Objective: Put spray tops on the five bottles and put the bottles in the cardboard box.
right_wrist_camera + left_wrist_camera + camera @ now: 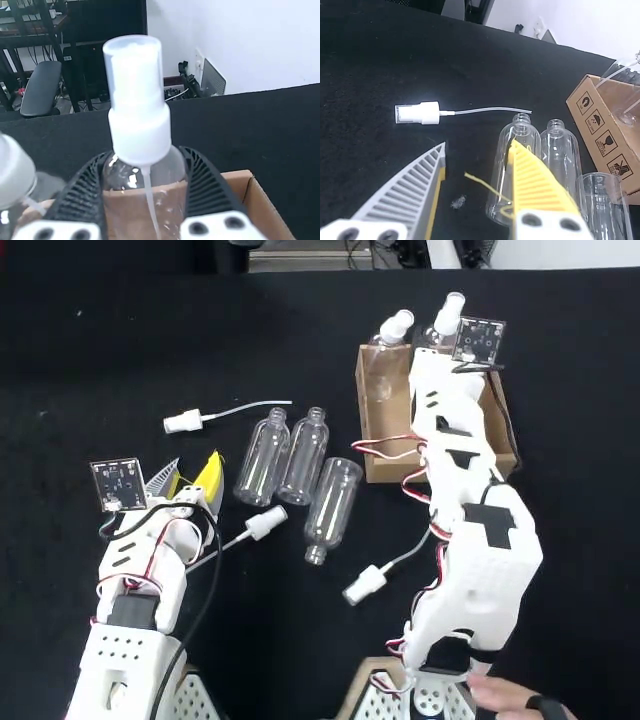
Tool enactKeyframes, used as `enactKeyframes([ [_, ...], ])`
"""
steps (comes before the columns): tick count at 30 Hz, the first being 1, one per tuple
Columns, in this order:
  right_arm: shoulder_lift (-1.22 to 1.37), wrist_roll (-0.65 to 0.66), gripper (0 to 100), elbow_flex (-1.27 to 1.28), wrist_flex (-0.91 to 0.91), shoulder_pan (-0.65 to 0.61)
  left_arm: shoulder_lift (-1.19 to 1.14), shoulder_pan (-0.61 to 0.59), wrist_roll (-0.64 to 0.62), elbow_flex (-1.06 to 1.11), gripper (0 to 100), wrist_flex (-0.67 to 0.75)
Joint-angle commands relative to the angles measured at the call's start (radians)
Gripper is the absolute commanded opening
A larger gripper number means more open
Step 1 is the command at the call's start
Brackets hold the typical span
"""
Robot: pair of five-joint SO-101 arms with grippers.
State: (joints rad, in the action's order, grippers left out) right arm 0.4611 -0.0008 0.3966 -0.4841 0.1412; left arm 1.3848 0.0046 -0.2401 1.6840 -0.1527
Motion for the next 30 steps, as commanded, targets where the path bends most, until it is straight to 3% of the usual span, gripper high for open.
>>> enactKeyframes([
  [1, -0.016, 0.006, 1.0, 0.007, -0.032, -0.032, 0.002, 0.004, 0.002, 0.022, 20, 0.021],
  [30, -0.015, 0.012, 1.1, 0.021, -0.034, -0.005, 0.002, 0.004, 0.002, 0.022, 20, 0.020],
])
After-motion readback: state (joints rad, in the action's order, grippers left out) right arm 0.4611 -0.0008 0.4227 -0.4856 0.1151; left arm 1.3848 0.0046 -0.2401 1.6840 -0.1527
